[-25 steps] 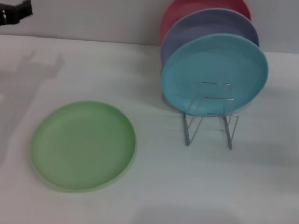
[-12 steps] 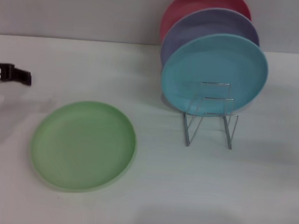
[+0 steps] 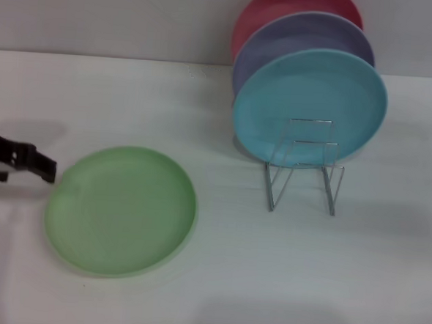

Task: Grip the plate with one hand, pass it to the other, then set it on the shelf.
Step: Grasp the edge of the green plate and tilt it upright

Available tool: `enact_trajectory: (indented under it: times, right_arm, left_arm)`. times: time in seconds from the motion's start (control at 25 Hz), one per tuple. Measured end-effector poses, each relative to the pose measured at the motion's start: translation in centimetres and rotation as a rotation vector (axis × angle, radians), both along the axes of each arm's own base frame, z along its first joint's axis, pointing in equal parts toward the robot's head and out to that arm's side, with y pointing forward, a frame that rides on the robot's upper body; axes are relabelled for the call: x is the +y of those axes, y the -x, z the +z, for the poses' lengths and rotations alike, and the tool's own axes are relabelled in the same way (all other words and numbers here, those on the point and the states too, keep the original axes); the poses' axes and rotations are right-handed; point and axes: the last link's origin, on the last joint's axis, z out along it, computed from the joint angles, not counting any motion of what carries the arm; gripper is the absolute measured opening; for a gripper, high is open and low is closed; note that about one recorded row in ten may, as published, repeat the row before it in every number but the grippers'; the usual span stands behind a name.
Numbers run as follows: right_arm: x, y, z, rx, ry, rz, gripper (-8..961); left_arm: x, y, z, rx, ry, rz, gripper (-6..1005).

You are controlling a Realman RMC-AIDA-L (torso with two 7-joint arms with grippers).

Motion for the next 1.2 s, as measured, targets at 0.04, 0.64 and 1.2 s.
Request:
enact_trajectory:
  times: [0.04, 0.64, 1.2]
  right_arm:
    - [0.0, -0.1, 0.1, 0.0, -0.003, -0.002, 727]
    - [-0.4, -0.6, 0.7, -0.004, -0.018, -0.016, 726]
    - [-0.6, -0.6, 0.7, -0.007, -0.022, -0.014, 726]
  left_arm:
    - [0.0, 0.0, -0.5, 0.007, 0.023, 0.01, 783]
    - [0.6, 0.3, -4.0, 0.042, 0.114, 0.047, 782]
    - [1.0, 1.2, -4.6, 0.044, 0.11, 0.053, 761]
